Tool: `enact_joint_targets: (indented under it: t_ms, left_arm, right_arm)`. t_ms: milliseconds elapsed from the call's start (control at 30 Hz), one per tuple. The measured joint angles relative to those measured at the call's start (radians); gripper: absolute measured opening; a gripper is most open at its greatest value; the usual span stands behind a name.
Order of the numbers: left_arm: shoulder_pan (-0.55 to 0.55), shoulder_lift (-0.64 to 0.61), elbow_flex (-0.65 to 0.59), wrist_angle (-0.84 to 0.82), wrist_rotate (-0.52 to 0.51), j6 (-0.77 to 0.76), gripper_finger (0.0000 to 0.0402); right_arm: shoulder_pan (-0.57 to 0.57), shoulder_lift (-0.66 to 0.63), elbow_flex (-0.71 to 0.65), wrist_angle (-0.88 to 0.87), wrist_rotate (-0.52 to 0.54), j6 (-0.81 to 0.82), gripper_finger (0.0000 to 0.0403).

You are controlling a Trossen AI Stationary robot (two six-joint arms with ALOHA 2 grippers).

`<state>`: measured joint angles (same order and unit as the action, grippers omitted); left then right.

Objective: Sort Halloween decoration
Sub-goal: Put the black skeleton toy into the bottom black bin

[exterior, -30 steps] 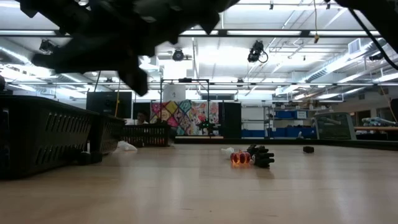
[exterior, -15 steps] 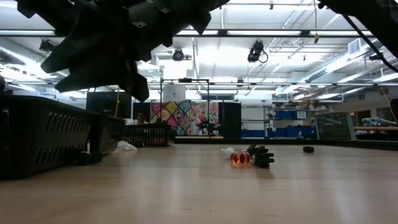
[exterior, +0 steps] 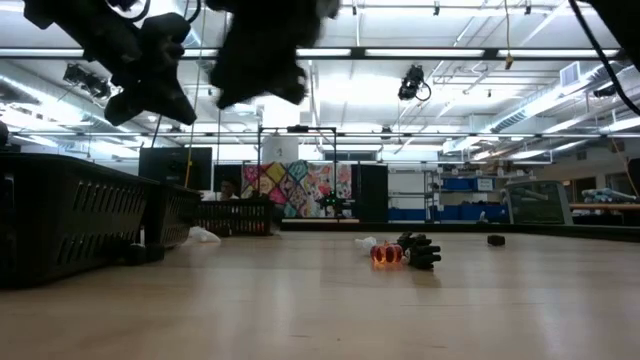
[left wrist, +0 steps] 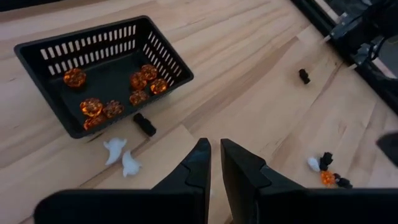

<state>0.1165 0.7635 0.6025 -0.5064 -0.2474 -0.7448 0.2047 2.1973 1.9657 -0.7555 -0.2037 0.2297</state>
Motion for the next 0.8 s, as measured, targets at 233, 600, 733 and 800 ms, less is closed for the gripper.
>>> enact_joint_targets:
  t_ms: [233,600,733,800]
  left_arm:
    - [0.0,0.0,0.0,-0.016,0.033,-0.001,0.0043]
    - [0.0,0.0,0.0,-0.015,0.034,0.0,0.0043]
    - [0.0,0.0,0.0,-0.014,0.034,0.0,0.0043]
    - [0.0,0.0,0.0,-0.014,0.033,0.003,0.0043]
  right_arm:
    - [0.018,-0.235,-0.414,0.062,0.028,0.077,0.0123]
    - [-0.007,-0.648,-0.989,0.09,0.312,0.304,0.0147]
    - [-0.063,-0.734,-1.072,0.113,0.199,0.223,0.0171]
    - [-0.063,-0.738,-1.081,0.145,0.14,0.144,0.0184]
